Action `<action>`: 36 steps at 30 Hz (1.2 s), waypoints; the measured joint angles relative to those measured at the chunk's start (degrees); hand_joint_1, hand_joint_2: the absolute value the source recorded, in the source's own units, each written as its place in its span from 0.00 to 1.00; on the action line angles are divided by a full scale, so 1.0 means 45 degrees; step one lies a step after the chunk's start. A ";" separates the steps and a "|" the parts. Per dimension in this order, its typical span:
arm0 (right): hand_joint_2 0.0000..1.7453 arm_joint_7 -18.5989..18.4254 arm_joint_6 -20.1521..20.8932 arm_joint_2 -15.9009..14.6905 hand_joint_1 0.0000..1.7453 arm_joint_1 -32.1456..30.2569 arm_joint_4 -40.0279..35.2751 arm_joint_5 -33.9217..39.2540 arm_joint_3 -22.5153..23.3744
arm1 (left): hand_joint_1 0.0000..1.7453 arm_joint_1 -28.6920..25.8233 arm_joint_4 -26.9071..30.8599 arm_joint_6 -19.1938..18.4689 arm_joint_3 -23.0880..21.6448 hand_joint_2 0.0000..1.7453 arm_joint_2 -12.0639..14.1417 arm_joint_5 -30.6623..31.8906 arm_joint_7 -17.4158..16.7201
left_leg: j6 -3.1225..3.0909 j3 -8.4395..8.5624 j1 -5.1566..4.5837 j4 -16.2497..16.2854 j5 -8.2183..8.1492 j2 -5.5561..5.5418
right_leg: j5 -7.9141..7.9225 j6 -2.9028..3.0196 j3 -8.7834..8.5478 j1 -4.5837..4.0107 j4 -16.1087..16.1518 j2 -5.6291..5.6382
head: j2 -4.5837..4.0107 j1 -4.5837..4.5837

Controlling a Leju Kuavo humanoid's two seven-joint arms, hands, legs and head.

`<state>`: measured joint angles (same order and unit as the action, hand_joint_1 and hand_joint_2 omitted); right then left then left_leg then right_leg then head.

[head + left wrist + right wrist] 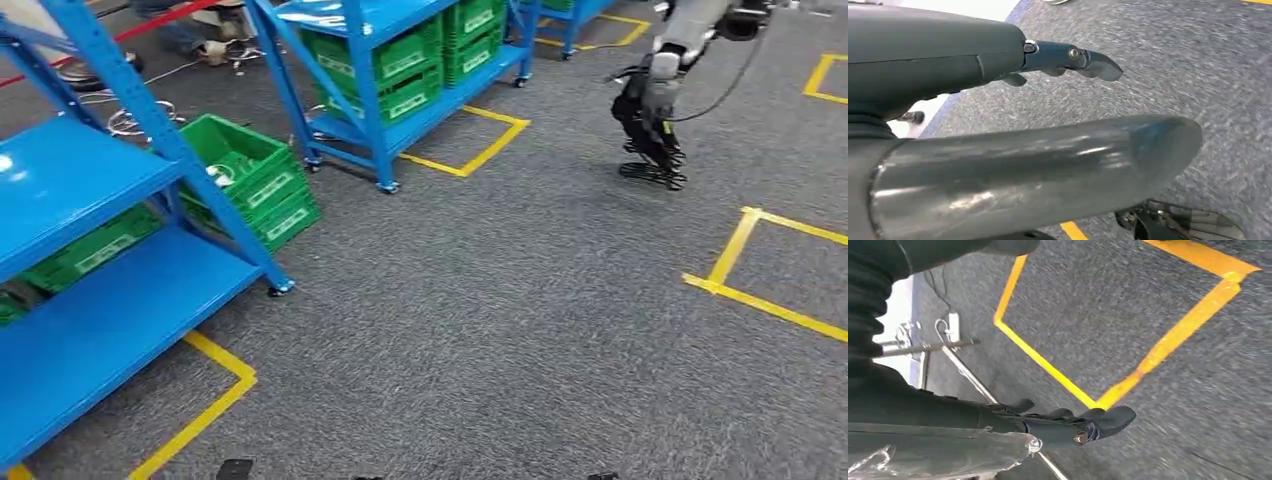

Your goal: Take the parts from the cabinet and place them on the table.

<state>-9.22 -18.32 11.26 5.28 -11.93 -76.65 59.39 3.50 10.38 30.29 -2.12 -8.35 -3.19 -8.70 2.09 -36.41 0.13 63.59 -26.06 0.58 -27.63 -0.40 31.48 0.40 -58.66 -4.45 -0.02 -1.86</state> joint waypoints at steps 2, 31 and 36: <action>1.00 0.0000 -0.0010 0.0000 0.00 -0.0013 0.0000 0.0010 0.0000 | 0.00 0.0100 0.0000 -0.0005 0.0058 0.00 0.0005 0.0020 0.0000 | -0.0054 0.0819 -0.0173 -0.1518 0.0180 0.1119 | -0.0123 -0.0159 -0.0043 -0.0149 -0.0092 -0.0282 | 0.0000 -0.0049; 1.00 -0.0126 -0.0083 -0.0005 0.00 -0.0054 0.0000 0.0456 0.0102 | 0.00 0.0019 0.0000 -0.0015 0.0034 0.00 -0.0097 0.0680 -0.0384 | -0.0020 0.0426 -0.0057 -0.0558 0.0120 0.0256 | 0.0105 0.0005 0.0072 -0.0022 -0.0001 -0.0049 | 0.0000 0.0000; 1.00 -0.0121 -0.0078 -0.0005 0.00 -0.0018 0.0000 0.0461 0.0131 | 0.00 0.0060 0.0000 0.0000 0.0024 0.00 -0.0102 0.0753 -0.0384 | -0.0288 0.0827 -0.0204 -0.1629 0.0183 0.0410 | 0.0029 -0.0294 -0.0076 -0.0159 0.0051 -0.0755 | 0.0000 0.0010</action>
<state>-9.77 -18.67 11.23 5.20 -11.93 -74.58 59.98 3.77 10.38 30.29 -2.01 -8.81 0.20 -10.43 0.79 -32.68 -0.79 56.26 -25.24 2.43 -27.50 -1.72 31.13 -0.32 -58.43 -7.84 -0.02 -1.81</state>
